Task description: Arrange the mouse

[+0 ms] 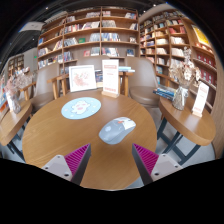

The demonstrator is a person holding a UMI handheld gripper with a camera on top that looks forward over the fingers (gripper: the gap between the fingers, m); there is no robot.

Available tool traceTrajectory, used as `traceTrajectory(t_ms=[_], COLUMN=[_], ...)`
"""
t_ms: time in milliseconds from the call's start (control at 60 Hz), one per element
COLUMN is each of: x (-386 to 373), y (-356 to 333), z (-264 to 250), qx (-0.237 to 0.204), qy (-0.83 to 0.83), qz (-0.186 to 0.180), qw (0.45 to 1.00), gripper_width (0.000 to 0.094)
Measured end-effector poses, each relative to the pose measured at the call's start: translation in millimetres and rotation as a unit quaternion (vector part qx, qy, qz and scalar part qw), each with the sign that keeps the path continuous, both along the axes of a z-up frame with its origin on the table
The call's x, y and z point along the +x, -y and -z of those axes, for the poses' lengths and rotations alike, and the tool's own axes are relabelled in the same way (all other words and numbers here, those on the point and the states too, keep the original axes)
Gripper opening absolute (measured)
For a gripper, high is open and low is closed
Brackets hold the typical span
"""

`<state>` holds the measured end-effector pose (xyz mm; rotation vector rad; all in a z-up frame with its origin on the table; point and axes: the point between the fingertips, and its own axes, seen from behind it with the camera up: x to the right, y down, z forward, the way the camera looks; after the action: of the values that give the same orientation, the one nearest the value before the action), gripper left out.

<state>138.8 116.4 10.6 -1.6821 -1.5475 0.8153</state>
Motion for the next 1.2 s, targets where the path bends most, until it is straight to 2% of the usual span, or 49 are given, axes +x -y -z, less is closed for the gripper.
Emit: traceTrajectory(t_ms=[250, 517, 983, 1117, 1200], x=[-39.8, -79.7, -153.0, -161.9, -164.8], y=[-4.6, -9.0, -7.7, -4.8, -6.5], z=[26.0, 26.4, 27.3, 27.5, 25.9], qx=[-0.007, -0.007, -0.005, -0.004, -0.003], qy=[0.026, 0.033, 0.042, 0.038, 0.036], qz=[0.005, 0.01, -0.009, -0.018, -0.02], qw=[1.0, 0.999, 0.999, 0.999, 0.999], gripper_width=[0.0848, 0.0856, 0.0855, 0.0838, 0.0784])
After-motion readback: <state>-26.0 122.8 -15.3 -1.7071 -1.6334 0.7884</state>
